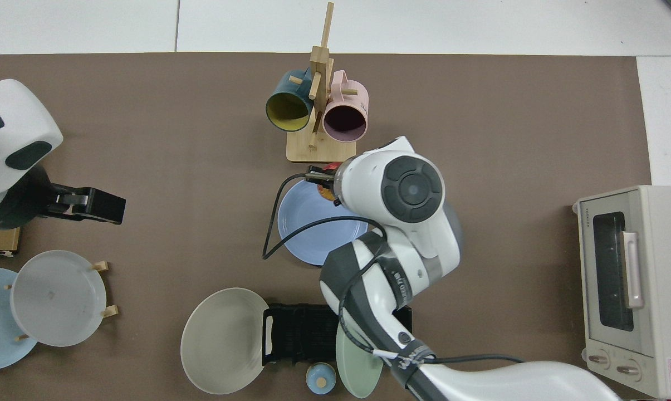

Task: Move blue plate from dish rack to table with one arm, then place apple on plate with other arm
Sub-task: 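Carry the red apple with the right gripper over the blue plate, then lower the apple onto the blue plate and open the right gripper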

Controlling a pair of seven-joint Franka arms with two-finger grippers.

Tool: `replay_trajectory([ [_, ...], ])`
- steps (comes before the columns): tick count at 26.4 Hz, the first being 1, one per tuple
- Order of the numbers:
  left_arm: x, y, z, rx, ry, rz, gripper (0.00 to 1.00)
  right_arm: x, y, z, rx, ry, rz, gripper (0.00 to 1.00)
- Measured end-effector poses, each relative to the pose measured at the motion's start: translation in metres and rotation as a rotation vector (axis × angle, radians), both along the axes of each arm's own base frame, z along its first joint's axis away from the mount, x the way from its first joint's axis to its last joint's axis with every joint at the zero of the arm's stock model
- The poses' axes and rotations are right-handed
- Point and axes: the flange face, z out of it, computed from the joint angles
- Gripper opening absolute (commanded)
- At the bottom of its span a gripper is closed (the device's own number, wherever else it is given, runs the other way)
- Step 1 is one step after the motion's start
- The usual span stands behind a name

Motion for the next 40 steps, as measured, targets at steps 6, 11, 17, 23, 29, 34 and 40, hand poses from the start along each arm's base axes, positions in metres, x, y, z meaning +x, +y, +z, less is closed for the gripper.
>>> replay_trajectory([
  [6,0.000,0.000,0.000,0.000,0.000,0.000,1.00,-0.022,0.047,-0.037,-0.011,0.002,0.034,0.00],
  [11,0.000,0.000,0.000,0.000,0.000,0.000,1.00,-0.027,0.055,-0.057,-0.027,0.024,0.049,0.00],
  [17,0.000,0.000,0.000,0.000,0.000,0.000,1.00,-0.037,0.054,-0.079,-0.053,0.058,0.057,0.00],
  [23,0.000,0.000,0.000,0.000,0.000,0.000,1.00,-0.046,0.047,-0.099,-0.081,0.093,0.057,0.00],
  [29,0.000,0.000,0.000,0.000,0.000,0.000,1.00,-0.045,0.044,-0.100,-0.083,0.094,0.053,0.16],
  [34,0.000,0.000,0.000,0.001,0.000,0.000,1.00,-0.042,0.039,-0.100,-0.085,0.093,0.045,1.00],
  [40,0.000,0.000,0.000,0.001,0.000,0.000,1.00,-0.038,0.035,-0.099,-0.083,0.091,0.029,1.00],
])
